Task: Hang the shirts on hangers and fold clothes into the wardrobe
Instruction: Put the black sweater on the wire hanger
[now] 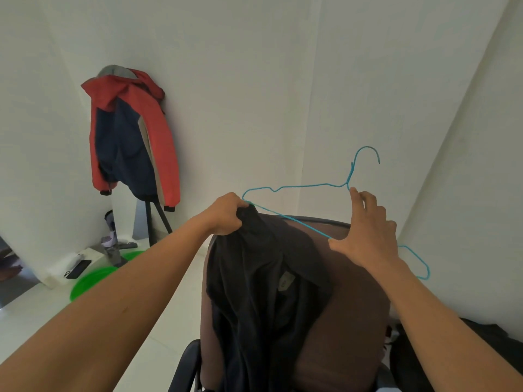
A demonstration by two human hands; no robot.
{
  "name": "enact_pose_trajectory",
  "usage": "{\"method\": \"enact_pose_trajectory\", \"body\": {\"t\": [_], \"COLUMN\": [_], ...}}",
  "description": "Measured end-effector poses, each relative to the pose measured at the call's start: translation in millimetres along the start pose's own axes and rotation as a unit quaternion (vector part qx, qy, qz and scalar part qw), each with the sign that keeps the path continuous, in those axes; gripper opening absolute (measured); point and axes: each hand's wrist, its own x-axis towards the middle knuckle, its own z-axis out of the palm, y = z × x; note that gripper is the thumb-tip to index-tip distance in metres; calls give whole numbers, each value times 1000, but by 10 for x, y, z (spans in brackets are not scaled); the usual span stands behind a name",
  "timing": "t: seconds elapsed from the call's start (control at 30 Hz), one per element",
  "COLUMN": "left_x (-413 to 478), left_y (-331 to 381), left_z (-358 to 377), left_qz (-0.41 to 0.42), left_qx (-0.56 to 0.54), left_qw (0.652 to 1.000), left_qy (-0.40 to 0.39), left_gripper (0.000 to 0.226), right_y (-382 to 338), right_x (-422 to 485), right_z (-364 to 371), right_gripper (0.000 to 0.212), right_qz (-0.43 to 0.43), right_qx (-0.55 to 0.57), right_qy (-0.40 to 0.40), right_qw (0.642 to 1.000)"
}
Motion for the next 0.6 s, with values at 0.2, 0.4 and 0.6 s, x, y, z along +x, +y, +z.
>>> {"method": "enact_pose_trajectory", "body": {"t": [0.2, 0.4, 0.6], "left_x": [-225, -534, -793], "left_y": [285, 822, 1424], "left_z": [-269, -707, -1351], "left_qz": [-2, 60, 125], "left_qx": [-106, -95, -140], "left_qw": [994, 992, 978], "left_qy": [28, 56, 86], "left_gripper": [66, 59, 62], "right_y": [6, -93, -253], "right_x": [-175, -235, -180], "right_z": [-170, -692, -1331], "right_gripper": [120, 117, 116], "right_qz": [-8, -41, -91], "right_qx": [-41, -52, -22], "right_qy": [15, 86, 131], "right_qw": [999, 994, 987]}}
